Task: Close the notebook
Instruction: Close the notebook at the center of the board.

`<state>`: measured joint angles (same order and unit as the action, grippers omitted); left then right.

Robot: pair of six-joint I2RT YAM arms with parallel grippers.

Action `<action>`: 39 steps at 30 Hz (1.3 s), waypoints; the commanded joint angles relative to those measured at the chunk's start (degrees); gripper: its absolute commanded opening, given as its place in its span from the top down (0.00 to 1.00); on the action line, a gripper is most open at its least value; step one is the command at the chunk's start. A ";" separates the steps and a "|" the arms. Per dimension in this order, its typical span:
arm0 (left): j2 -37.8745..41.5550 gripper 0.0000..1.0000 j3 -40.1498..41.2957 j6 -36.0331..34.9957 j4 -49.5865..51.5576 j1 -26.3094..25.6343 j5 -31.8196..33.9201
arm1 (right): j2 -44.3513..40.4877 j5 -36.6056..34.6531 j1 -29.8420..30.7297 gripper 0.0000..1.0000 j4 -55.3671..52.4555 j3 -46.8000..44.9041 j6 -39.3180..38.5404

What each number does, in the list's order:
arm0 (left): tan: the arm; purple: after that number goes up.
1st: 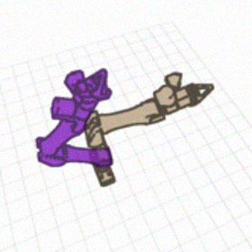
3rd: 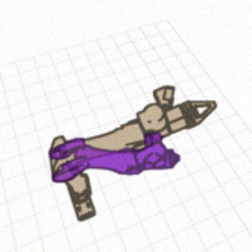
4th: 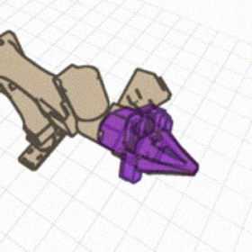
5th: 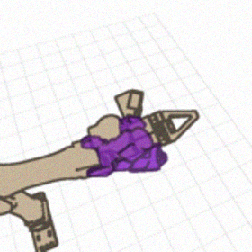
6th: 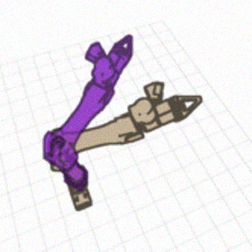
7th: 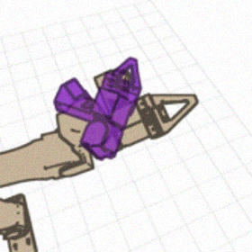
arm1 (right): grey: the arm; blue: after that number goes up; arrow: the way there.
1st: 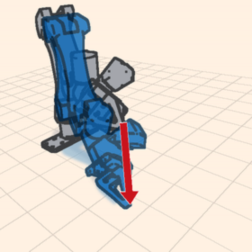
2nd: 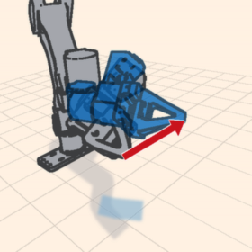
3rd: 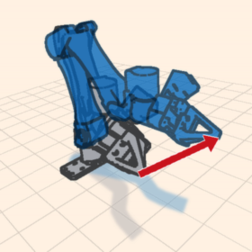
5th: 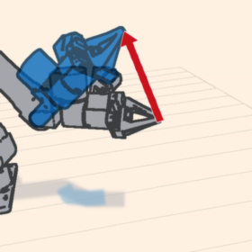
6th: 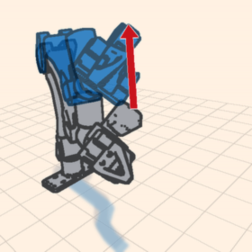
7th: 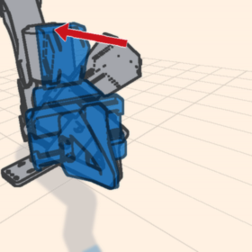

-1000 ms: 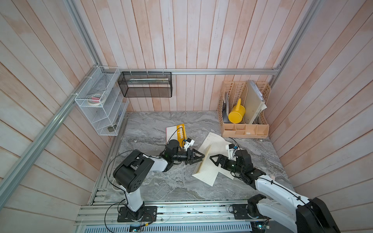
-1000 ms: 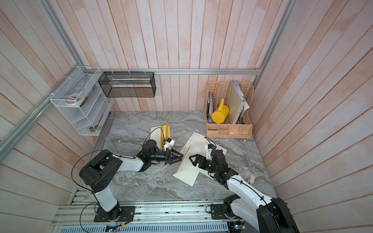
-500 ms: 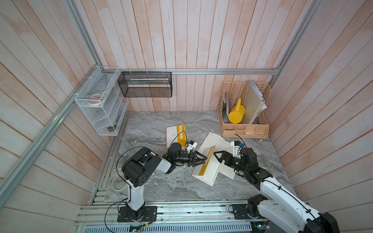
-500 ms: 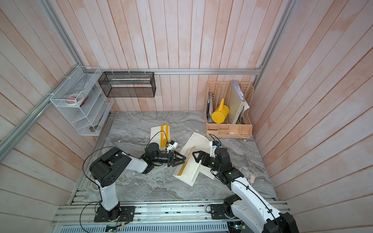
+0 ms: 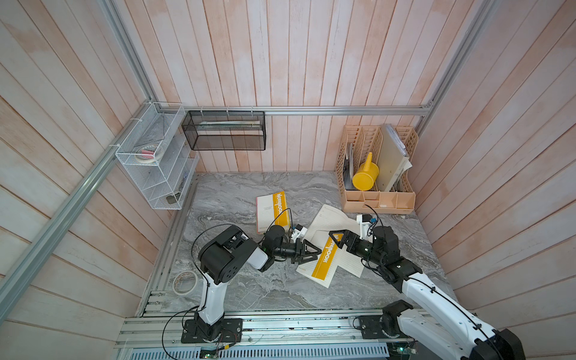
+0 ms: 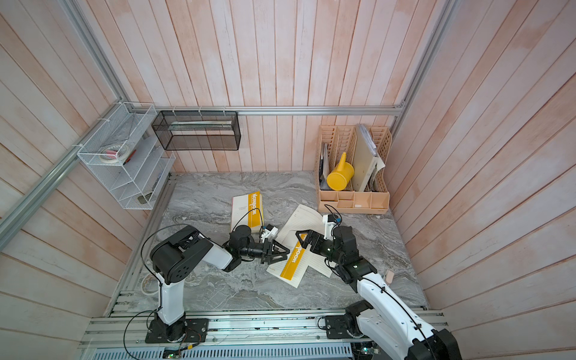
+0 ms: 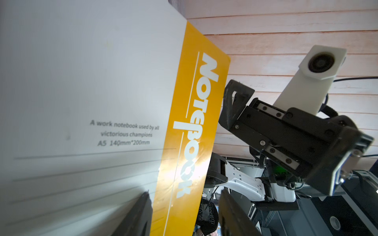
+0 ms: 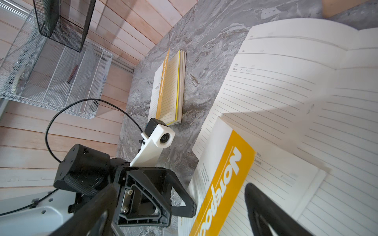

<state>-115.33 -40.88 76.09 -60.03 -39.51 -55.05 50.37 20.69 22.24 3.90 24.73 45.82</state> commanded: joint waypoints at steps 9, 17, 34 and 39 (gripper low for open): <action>-1.40 0.44 -2.25 -7.28 7.33 -0.57 2.60 | 2.34 2.41 2.27 0.02 6.41 -2.85 2.74; 1.03 0.44 -3.46 -11.57 13.72 -0.58 3.16 | 11.52 5.57 4.18 0.02 11.70 -5.46 4.45; 7.31 0.46 -8.10 -30.69 48.84 0.02 8.76 | 16.82 1.11 5.01 0.02 10.31 -8.12 4.28; 9.03 0.47 -9.30 -37.22 57.94 1.03 11.43 | 17.12 1.12 5.01 0.02 10.55 -8.11 4.27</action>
<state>-108.09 -49.47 46.65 -13.13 -39.20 -46.57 66.98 22.98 26.98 14.98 17.50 50.74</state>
